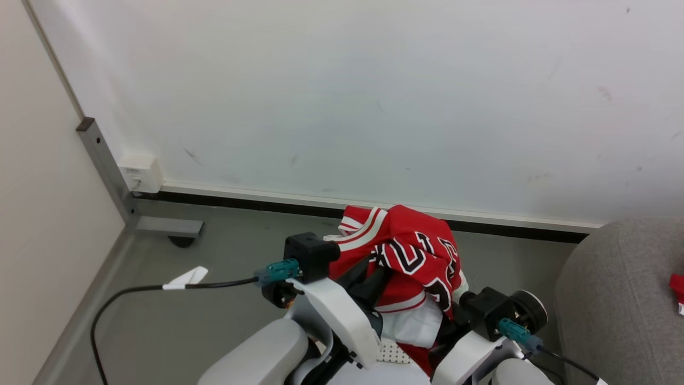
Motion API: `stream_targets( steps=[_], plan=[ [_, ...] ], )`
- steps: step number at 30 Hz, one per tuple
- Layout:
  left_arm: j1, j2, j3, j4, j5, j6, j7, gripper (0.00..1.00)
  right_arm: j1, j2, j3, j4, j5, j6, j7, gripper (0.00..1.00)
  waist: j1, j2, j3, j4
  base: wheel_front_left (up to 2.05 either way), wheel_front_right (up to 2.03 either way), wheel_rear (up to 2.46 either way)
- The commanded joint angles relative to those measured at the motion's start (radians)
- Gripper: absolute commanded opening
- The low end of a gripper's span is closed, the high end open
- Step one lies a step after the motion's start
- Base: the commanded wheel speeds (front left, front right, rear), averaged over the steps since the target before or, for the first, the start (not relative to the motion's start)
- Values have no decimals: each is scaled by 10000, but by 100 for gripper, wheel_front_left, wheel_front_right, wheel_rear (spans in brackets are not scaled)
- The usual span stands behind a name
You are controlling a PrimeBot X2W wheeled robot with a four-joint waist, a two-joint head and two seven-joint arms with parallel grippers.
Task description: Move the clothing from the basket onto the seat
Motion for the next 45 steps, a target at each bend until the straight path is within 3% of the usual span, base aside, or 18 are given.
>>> stream_targets(
  steps=[1, 4, 5, 7, 8, 9, 17, 28, 39, 45],
  plan=[
    [148, 71, 34, 32, 21, 15, -80, 0, -14, 22, -94, -77, 69, -22, -49, 0, -1, -1, 0, -30, 0, 0, 0],
    [198, 110, 68, 96, -5, 74, -133, 0, 133, 24, -279, -225, 214, -22, -49, 0, -1, -1, 22, -161, 0, 0, 0],
    [226, 111, 66, 141, -24, 87, -164, 9, 175, 25, -383, -311, 283, -22, -50, 0, -1, -1, 34, -211, 0, 0, 0],
    [252, 117, 38, 259, 22, 92, -208, 51, 281, 28, -599, -456, 445, -22, -49, 0, -1, -1, 49, -336, 0, 0, 0],
    [274, 106, 14, 317, 47, 94, -228, 94, 339, 27, -723, -518, 552, -22, -46, 0, -1, -1, 56, -407, 0, 0, 0],
    [310, 86, -7, 357, 45, 78, -263, 100, 373, 27, -849, -593, 658, -22, -45, 0, -1, -1, 64, -493, 0, 0, 0],
    [468, -13, -145, 315, 288, -34, -654, 100, 459, -199, -2046, -1026, 852, -22, -44, 0, -1, -1, 228, -1373, 0, 0, 0],
    [552, 69, -216, 187, 865, -33, -938, 100, 521, -694, -3387, -1657, 626, -22, -45, 0, -1, -1, 667, -3255, 0, 0, 0],
    [401, 200, 79, -192, 1445, -56, -1032, 100, 999, -988, -4115, -2554, 418, -22, -47, 0, -1, -1, 1150, -5212, 0, 0, 0],
    [371, 240, 85, -308, 1637, -133, -1042, 100, 1197, -973, -4353, -2915, 354, -22, -36, 0, -1, -1, 1370, -5727, 0, 0, 0]
  ],
)
